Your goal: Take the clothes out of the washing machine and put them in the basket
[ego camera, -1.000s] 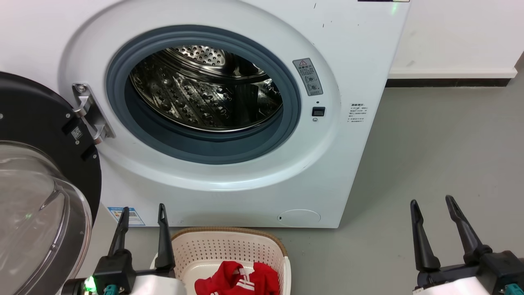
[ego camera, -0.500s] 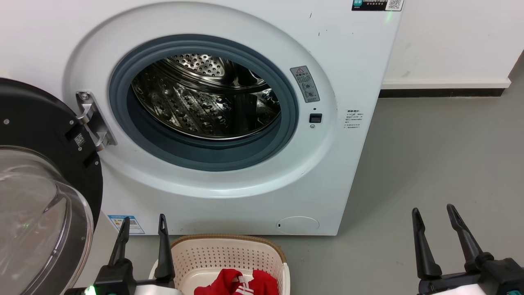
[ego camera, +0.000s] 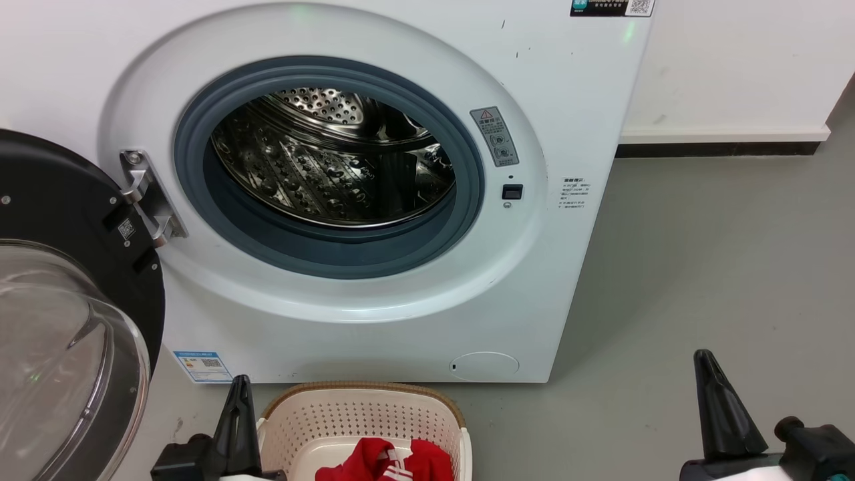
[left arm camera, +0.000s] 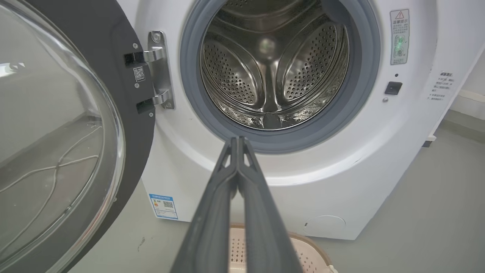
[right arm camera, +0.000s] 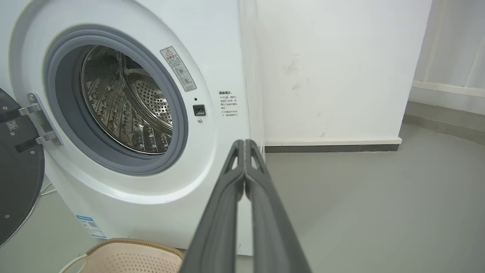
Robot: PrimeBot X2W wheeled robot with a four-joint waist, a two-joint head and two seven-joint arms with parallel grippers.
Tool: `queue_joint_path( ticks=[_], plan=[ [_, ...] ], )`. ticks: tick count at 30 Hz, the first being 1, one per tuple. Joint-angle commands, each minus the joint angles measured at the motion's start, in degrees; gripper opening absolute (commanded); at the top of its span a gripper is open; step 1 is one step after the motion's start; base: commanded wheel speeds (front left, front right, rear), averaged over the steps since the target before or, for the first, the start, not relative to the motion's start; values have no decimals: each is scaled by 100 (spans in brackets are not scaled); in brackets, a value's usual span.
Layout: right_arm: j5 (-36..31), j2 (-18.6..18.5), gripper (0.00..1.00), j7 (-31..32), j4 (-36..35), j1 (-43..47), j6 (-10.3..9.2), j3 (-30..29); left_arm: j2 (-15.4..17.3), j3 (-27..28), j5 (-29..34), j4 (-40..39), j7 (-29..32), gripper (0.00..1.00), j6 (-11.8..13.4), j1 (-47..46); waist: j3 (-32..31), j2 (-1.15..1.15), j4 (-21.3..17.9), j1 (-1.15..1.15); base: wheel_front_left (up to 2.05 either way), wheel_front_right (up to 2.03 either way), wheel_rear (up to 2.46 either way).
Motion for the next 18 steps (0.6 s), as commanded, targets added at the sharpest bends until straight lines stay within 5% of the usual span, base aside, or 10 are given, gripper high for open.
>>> queue_joint_path(
  ticks=[1, 18],
  plan=[
    [298, -28, 0, 43, -48, -72, 0, 4, 14, 15, -277, -67, 41, 0, -35, -115, 2, 0, 2, 0, 0, 0, 0],
    [2278, -140, 0, 397, 323, -442, -1, 14, 86, 112, -2216, 220, 432, 0, -294, -438, 27, 0, 17, 0, 0, 0, 0]
  ],
)
